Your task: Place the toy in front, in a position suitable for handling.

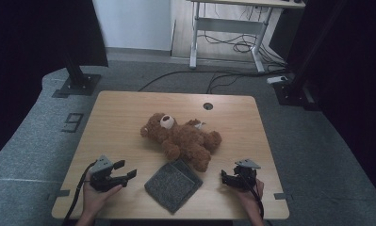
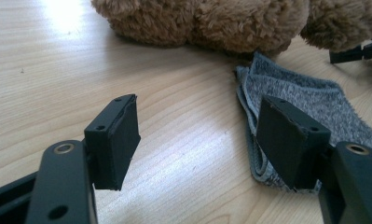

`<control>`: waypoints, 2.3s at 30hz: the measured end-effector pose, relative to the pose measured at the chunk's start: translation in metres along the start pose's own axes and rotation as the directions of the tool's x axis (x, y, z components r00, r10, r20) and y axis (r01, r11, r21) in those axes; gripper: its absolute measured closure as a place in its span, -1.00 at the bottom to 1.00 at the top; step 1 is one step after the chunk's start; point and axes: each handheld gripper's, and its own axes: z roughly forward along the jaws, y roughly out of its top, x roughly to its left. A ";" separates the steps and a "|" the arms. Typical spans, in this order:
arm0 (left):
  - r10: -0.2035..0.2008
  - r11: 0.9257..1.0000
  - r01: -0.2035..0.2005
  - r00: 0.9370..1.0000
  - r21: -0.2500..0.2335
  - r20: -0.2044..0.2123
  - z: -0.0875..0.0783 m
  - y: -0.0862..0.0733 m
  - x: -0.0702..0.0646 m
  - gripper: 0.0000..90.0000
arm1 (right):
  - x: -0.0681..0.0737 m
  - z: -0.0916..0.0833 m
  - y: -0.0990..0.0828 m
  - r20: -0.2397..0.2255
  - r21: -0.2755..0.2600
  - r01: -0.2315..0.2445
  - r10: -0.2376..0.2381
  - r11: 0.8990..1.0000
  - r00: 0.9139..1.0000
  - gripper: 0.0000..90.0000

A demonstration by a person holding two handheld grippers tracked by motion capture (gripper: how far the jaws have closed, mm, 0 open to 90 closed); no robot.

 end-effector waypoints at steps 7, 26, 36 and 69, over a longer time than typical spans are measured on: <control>0.008 1.000 -0.008 1.000 0.006 -0.002 0.002 -0.001 -0.002 -0.34 | 0.002 -0.001 -0.001 0.009 -0.007 0.011 -0.011 1.000 1.000 -0.66; 0.032 0.999 -0.032 0.999 -0.004 -0.038 0.021 0.023 0.004 -0.32 | 0.015 -0.027 0.006 -0.089 -0.163 -0.060 0.045 0.985 0.995 -0.51; 0.031 0.999 -0.030 0.999 0.020 -0.044 0.055 0.055 0.016 -0.33 | 0.043 -0.047 0.021 -0.199 -0.234 -0.045 -0.003 0.971 0.980 -0.50; 0.019 0.998 -0.015 0.997 0.062 -0.073 0.116 0.084 0.061 0.38 | 0.080 -0.020 0.052 -0.248 -0.256 0.004 -0.070 0.967 0.966 -0.11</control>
